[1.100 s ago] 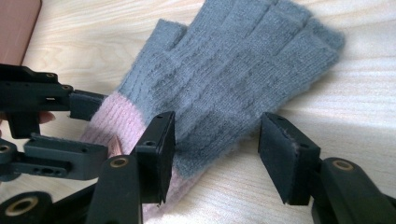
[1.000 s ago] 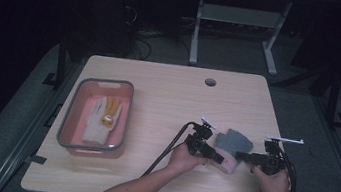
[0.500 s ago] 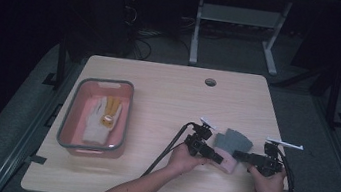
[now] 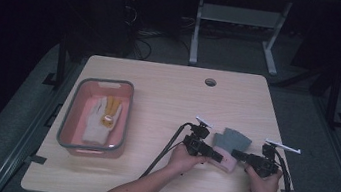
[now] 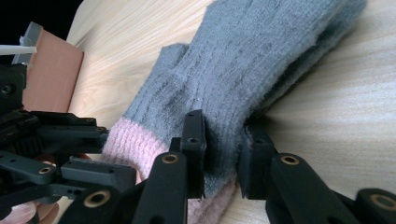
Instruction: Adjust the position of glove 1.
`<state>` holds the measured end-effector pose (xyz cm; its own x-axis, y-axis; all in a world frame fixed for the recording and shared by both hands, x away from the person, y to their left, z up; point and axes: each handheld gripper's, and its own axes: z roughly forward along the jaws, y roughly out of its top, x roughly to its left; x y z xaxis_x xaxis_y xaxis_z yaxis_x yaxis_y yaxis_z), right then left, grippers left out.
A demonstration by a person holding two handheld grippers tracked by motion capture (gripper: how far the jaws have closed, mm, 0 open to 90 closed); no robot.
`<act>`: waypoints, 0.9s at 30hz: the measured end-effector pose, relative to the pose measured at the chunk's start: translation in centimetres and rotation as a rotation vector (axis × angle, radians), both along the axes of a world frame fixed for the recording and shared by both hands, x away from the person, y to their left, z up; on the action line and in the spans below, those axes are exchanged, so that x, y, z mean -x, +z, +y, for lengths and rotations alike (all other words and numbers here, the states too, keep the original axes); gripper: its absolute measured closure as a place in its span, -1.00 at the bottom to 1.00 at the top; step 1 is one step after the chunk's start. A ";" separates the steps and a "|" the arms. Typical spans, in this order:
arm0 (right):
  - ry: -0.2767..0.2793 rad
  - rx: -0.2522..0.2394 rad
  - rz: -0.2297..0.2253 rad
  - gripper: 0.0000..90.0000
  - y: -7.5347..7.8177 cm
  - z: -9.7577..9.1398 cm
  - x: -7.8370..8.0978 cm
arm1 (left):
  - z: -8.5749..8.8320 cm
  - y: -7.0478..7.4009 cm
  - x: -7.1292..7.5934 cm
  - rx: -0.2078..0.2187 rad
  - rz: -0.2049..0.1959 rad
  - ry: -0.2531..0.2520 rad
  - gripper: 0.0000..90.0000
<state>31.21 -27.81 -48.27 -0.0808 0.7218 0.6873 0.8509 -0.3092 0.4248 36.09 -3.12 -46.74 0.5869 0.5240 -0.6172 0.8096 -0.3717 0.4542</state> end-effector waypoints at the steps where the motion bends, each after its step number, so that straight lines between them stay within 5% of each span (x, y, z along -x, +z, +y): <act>1: 0.002 -0.001 0.001 0.69 0.0 0.0 0.0 | 0.0 0.0 0.1 0.003 -0.007 0.001 0.32; 27: 0.083 0.032 -0.048 0.73 2.8 1.6 0.2 | 2.3 1.8 0.7 0.046 -0.029 -0.009 0.37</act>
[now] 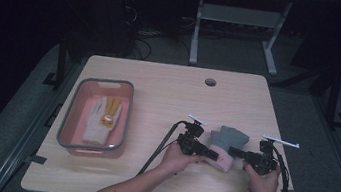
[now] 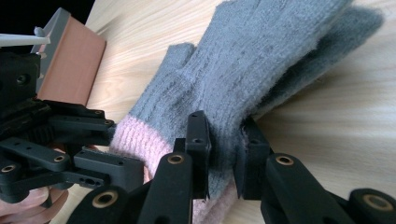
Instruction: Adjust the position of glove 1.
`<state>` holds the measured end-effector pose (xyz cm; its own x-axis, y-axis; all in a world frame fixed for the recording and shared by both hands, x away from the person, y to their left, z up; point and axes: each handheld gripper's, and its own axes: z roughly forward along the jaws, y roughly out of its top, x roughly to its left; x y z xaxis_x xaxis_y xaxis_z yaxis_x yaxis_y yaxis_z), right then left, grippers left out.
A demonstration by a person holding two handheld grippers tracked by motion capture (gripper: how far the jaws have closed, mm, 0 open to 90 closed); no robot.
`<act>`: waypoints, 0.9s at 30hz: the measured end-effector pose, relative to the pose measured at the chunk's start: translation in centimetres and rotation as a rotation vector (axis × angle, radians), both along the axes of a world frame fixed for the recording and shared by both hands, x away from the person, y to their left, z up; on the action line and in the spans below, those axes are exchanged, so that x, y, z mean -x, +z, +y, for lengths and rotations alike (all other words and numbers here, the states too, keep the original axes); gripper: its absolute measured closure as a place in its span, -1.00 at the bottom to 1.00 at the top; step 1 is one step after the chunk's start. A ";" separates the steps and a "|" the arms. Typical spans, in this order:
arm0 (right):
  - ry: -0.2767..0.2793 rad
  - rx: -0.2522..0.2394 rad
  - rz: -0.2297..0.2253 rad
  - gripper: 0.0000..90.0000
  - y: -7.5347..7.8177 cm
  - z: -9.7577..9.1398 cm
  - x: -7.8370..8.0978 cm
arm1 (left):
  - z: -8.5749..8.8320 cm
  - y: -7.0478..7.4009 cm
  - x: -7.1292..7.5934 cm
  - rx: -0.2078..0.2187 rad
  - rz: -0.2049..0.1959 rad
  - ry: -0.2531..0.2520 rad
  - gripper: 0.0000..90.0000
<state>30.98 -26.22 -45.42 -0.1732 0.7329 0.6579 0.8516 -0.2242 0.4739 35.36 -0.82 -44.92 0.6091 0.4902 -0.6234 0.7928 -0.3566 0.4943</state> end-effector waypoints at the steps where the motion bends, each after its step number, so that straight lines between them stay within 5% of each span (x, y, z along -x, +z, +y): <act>1: 0.003 -0.003 0.002 0.73 0.2 0.1 0.0 | 0.2 0.1 0.0 0.006 -0.002 0.001 0.37; 27: 0.116 0.019 -0.015 0.73 3.7 4.2 -1.7 | 4.9 2.7 0.4 0.030 -0.035 0.047 0.37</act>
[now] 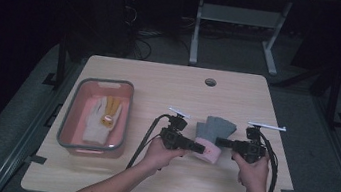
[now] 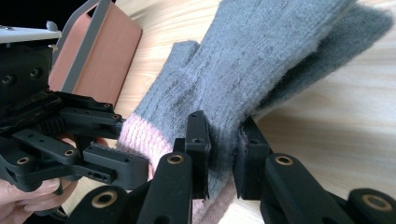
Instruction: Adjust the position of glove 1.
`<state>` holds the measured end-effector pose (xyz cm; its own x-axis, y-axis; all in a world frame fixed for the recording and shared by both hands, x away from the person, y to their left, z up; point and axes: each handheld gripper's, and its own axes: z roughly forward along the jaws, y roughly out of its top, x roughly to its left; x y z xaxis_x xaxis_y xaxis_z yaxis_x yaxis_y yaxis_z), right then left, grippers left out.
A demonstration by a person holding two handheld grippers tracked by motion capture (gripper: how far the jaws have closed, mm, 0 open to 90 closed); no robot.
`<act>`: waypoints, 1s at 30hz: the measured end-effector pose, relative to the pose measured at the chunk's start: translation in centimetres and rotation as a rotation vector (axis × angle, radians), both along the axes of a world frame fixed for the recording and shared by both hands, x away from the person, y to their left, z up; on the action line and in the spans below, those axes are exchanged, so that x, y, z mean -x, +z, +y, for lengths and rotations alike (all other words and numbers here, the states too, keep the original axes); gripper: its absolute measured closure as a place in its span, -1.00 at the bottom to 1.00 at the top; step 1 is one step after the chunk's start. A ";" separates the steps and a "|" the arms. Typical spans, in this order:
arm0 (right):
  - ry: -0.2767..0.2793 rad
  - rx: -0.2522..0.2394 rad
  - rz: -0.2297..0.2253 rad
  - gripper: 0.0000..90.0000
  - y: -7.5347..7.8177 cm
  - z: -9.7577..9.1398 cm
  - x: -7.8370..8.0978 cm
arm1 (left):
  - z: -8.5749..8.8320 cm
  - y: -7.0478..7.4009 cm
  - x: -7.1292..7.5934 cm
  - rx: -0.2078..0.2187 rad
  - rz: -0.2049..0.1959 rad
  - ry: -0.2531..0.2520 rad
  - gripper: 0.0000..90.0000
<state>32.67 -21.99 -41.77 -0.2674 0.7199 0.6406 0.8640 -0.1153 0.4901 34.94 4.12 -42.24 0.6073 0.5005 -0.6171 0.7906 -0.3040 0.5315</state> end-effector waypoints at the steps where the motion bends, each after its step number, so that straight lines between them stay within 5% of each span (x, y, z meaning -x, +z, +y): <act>1: 0.005 -0.003 -0.001 0.73 0.1 0.2 -0.1 | 0.1 0.0 0.0 0.004 -0.003 0.004 0.37; 30: 0.091 0.020 -0.009 0.73 2.9 4.2 -2.0 | 4.3 2.3 0.0 0.018 -0.029 0.047 0.37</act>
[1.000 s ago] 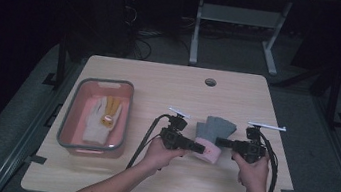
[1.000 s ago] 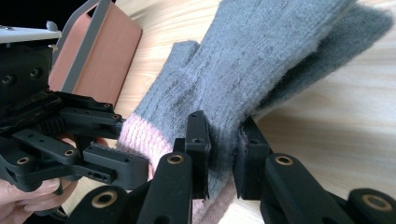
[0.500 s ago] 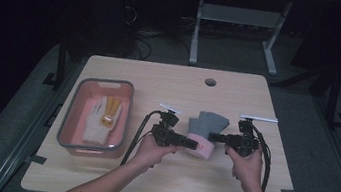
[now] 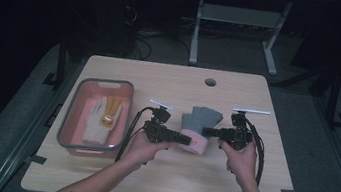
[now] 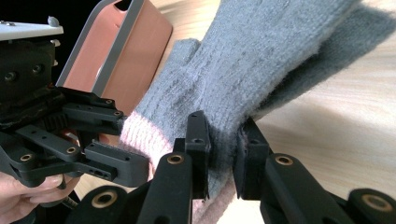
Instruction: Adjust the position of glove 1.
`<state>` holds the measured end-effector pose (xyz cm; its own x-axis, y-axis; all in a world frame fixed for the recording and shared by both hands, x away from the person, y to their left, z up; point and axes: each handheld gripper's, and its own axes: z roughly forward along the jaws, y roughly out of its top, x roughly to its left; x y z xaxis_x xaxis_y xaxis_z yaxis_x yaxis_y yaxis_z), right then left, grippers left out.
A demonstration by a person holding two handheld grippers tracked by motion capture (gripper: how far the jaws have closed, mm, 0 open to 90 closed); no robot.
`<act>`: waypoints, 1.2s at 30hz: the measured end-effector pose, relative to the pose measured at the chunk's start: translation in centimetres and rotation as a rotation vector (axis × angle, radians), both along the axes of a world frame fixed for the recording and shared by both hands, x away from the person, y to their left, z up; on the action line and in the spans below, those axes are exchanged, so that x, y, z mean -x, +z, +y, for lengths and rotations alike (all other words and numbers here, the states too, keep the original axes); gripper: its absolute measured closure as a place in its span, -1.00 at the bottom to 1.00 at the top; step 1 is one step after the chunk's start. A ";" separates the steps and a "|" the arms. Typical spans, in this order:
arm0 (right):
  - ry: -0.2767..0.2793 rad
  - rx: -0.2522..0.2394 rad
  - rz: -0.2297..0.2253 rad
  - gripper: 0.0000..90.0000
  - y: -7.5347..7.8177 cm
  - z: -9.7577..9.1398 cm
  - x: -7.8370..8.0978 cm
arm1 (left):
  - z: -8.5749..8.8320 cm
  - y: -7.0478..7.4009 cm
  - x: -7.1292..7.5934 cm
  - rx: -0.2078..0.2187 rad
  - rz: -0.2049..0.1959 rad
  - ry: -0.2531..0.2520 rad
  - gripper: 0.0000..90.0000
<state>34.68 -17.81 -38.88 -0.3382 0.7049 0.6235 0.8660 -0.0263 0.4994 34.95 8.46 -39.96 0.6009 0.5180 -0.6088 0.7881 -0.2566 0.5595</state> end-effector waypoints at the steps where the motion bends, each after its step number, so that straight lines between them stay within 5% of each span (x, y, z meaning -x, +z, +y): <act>1: 0.009 0.006 -0.007 0.73 0.1 0.1 -0.1 | 0.1 0.1 0.0 0.001 -0.001 0.000 0.37; 36: 0.099 -0.006 -0.010 0.73 3.0 4.6 -2.0 | 5.0 2.7 -0.1 0.007 -0.052 0.043 0.37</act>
<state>36.68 -13.20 -35.90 -0.4117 0.6638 0.6244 0.8597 0.0556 0.5078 35.01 13.48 -37.25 0.6088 0.5401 -0.5810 0.7683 -0.2193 0.6013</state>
